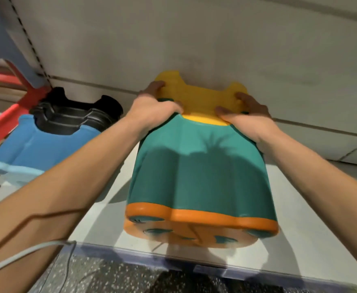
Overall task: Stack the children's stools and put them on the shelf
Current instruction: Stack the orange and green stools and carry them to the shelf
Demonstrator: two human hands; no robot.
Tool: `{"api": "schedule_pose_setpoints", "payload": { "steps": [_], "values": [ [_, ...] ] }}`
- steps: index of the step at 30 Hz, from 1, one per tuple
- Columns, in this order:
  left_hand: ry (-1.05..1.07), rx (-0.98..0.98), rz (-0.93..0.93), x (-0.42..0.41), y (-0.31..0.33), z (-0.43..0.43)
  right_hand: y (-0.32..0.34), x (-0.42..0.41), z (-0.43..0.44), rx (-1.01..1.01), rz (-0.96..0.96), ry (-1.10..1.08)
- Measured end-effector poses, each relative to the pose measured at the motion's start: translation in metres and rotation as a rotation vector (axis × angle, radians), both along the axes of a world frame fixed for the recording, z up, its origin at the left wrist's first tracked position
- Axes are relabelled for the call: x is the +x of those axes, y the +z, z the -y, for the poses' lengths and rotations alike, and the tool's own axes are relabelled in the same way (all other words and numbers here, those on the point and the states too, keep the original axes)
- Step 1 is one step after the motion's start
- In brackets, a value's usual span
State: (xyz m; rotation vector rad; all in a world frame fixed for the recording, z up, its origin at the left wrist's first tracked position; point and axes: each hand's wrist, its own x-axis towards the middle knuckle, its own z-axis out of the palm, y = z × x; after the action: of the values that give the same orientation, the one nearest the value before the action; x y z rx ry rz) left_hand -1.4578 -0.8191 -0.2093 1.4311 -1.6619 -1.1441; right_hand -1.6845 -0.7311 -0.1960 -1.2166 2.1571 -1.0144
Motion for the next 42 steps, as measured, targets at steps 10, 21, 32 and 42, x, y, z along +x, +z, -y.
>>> {"api": "schedule_pose_setpoints", "payload": {
  "steps": [10,21,32,42],
  "values": [
    [-0.075,-0.140,0.439,-0.009,0.017,-0.057,0.001,0.013,-0.048,0.023,-0.350,0.078],
    [-0.383,0.083,0.750,0.091,0.107,-0.273,0.110,0.115,-0.210,0.381,-0.346,0.394],
    [-0.435,-0.021,0.863,0.123,0.346,-0.425,0.360,0.152,-0.365,0.415,-0.491,0.497],
    [-0.382,-0.105,0.856,0.110,0.505,-0.612,0.507,0.131,-0.600,0.287,-0.531,0.344]
  ]
}}
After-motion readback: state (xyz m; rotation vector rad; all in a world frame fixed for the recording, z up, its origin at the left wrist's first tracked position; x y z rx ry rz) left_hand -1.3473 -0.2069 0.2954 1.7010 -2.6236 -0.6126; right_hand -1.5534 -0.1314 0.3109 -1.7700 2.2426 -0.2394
